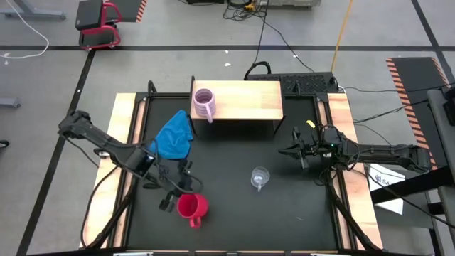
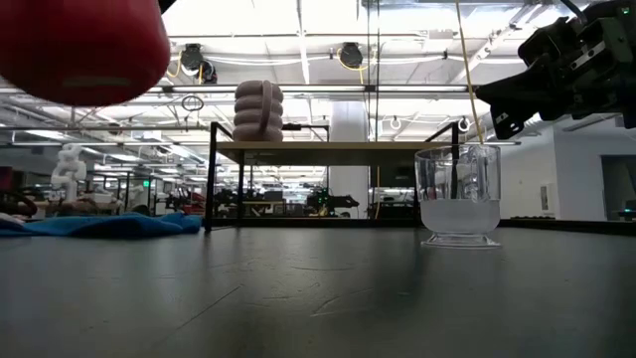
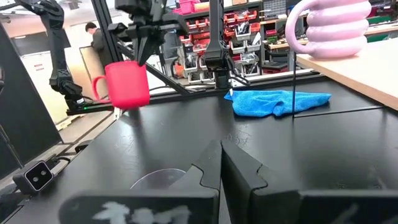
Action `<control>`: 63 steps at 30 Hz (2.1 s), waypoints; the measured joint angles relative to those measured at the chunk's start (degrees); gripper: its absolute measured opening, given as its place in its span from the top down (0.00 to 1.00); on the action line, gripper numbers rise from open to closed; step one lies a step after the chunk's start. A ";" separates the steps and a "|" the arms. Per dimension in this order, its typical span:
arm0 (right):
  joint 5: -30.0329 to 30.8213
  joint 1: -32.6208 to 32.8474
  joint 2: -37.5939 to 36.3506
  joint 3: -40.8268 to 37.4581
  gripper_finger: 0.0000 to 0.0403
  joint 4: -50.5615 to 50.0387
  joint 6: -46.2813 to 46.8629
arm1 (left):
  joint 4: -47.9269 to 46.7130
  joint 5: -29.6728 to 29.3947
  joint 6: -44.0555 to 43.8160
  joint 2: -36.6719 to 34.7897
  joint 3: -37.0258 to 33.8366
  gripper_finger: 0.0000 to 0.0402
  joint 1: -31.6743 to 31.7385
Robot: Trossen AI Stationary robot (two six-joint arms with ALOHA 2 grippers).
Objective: Stack small to large cups/mugs on shelf
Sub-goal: Put the red mug on the shelf
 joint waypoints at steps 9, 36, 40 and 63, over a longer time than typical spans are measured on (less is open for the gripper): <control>0.00 0.00 0.17 0.00 1.00 -0.37 0.00 | -0.92 -2.27 3.22 -3.07 0.01 1.00 -0.23; 0.00 0.00 0.25 0.00 1.00 -0.37 0.36 | -9.67 -12.82 2.16 -16.36 0.00 1.00 -1.79; 0.00 0.00 0.25 0.00 1.00 -0.37 0.37 | -10.98 -13.96 2.09 -18.68 0.00 1.00 -1.79; 0.00 0.00 0.28 0.00 1.00 0.22 0.20 | -3.46 -18.80 1.97 -32.24 -9.90 1.00 -1.75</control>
